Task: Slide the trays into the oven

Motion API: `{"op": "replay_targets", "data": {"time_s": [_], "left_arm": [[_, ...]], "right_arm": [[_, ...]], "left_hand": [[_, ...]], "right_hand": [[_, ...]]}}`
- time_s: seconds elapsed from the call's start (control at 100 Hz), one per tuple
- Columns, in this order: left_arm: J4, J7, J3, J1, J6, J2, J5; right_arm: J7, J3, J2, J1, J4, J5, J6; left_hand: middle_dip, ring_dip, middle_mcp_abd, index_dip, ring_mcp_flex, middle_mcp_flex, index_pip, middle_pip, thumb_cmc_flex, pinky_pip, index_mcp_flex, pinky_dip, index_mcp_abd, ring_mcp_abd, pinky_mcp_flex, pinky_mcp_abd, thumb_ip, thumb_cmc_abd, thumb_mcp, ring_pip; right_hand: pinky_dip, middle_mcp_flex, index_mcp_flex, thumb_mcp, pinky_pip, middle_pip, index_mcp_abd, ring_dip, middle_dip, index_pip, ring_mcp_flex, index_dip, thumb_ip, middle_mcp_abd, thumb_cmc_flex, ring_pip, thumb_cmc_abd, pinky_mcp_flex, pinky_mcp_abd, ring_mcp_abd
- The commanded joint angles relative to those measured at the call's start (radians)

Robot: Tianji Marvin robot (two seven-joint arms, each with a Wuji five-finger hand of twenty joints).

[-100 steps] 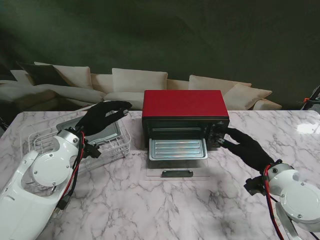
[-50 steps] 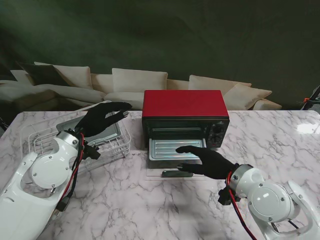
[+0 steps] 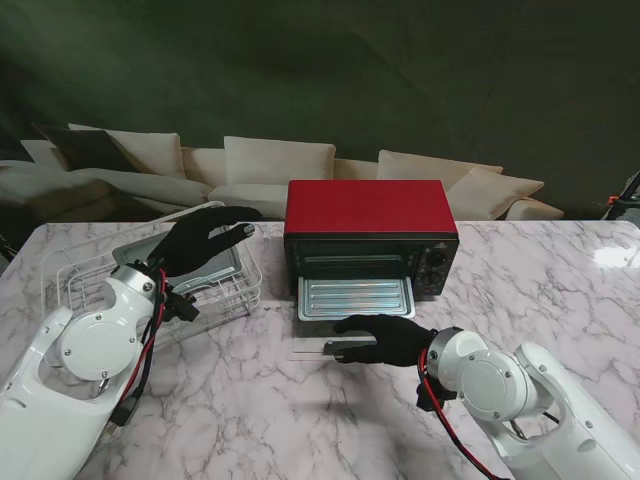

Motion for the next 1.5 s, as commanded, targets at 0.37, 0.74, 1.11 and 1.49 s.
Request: {"op": "replay_targets", "data": {"time_s": [0.37,0.74,1.11,1.49], "left_arm": [[-0.010,-0.016,-0.006,0.009,0.005,0.001,0.000],[-0.009,-0.012,-0.005,0.014,0.008,-0.001,-0.004],[-0.003,-0.012,-0.003,0.013,0.008,-0.001,-0.006],[0.003,-0.004,0.007,0.014,0.016,-0.003,-0.011]], "right_arm": [[0.010,-0.107,0.000,0.121,0.128,0.005,0.015],[0.004,-0.193,-0.002,0.218,0.225,-0.034,0.024],[-0.045,-0.260,-0.016,0.303,0.308,-0.030,0.035],[-0.102,-0.297,-0.033,0.369,0.370,-0.052,0.053]], "left_hand": [[0.007,0.010,0.000,0.006,0.001,0.020,-0.002,-0.007,-0.007,-0.002,0.025,0.005,-0.004,-0.002,-0.017,0.018,-0.009,0.045,-0.032,0.011],[0.007,0.010,0.002,0.006,0.001,0.021,-0.001,-0.007,-0.007,-0.004,0.028,0.006,-0.003,-0.001,-0.017,0.019,-0.009,0.046,-0.032,0.011],[0.007,0.011,0.001,0.006,0.002,0.022,0.000,-0.007,-0.007,-0.005,0.029,0.007,-0.002,-0.002,-0.017,0.019,-0.009,0.046,-0.032,0.011],[0.008,0.011,0.004,0.006,0.001,0.023,0.000,-0.007,-0.004,-0.006,0.030,0.007,-0.001,0.000,-0.017,0.020,-0.009,0.046,-0.032,0.012]], "right_hand": [[-0.075,-0.124,0.031,-0.005,0.091,0.162,0.021,-0.013,0.068,-0.038,-0.033,0.091,0.022,0.001,-0.061,-0.025,0.042,-0.076,-0.060,-0.060],[-0.100,-0.135,0.001,-0.009,0.082,0.126,0.003,-0.023,0.051,-0.062,-0.052,0.081,0.022,-0.010,-0.072,-0.015,0.053,-0.085,-0.071,-0.076],[-0.112,-0.138,-0.028,-0.007,0.086,0.093,-0.005,-0.027,0.036,-0.048,-0.053,0.061,0.023,-0.010,-0.076,-0.011,0.052,-0.085,-0.067,-0.078],[-0.117,-0.132,-0.031,-0.002,0.094,0.062,-0.013,-0.025,0.021,-0.022,-0.051,0.041,0.023,-0.014,-0.078,-0.004,0.049,-0.086,-0.058,-0.079]]}}
